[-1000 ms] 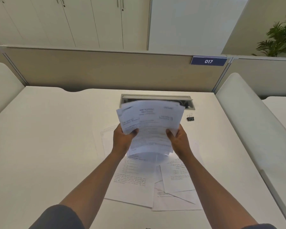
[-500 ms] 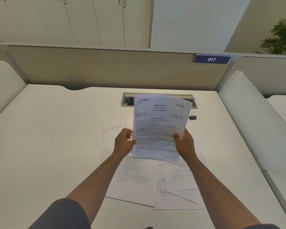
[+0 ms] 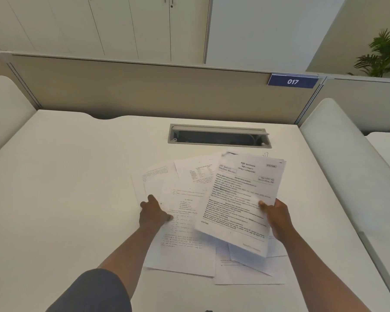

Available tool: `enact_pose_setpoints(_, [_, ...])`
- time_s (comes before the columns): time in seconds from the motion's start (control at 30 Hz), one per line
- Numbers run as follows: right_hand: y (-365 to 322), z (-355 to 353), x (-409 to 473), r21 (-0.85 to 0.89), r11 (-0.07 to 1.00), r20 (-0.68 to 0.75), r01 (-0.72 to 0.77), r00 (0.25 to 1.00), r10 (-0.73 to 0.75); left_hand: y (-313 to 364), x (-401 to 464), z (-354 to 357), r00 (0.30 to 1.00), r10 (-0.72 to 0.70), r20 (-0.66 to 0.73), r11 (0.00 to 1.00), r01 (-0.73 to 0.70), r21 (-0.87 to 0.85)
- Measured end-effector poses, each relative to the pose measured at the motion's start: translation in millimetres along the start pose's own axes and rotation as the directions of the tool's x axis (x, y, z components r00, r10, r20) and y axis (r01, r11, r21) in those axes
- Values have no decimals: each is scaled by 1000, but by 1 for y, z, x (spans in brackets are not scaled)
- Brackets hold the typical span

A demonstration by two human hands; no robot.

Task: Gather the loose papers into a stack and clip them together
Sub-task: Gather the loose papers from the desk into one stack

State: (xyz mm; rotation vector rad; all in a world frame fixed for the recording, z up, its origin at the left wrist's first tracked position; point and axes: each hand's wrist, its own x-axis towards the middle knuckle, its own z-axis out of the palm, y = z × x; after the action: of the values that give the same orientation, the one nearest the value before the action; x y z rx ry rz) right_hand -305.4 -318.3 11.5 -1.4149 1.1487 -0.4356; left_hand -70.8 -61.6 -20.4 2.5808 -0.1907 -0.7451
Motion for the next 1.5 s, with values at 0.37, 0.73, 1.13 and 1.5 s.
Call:
enact_pose_setpoints(0.37, [11, 49, -17, -82, 995, 256, -64, 963, 83, -18, 5, -9, 982, 150, 114, 898, -88, -430])
enact_pose_setpoints(0.73, [0, 124, -30, -143, 990, 432, 6, 900, 57, -29, -20, -29, 929, 309, 204, 694, -73, -717])
enact_pose_setpoints(1.13, [-13, 113, 28, -656, 745, 71, 121, 993, -98, -57, -13, -32, 997, 70, 33, 850, -42, -525])
enact_pose_setpoints(1.5, [-8, 103, 62, -801, 599, 42, 13, 998, 36, -57, -22, -40, 998, -42, -38, 679, 0, -735])
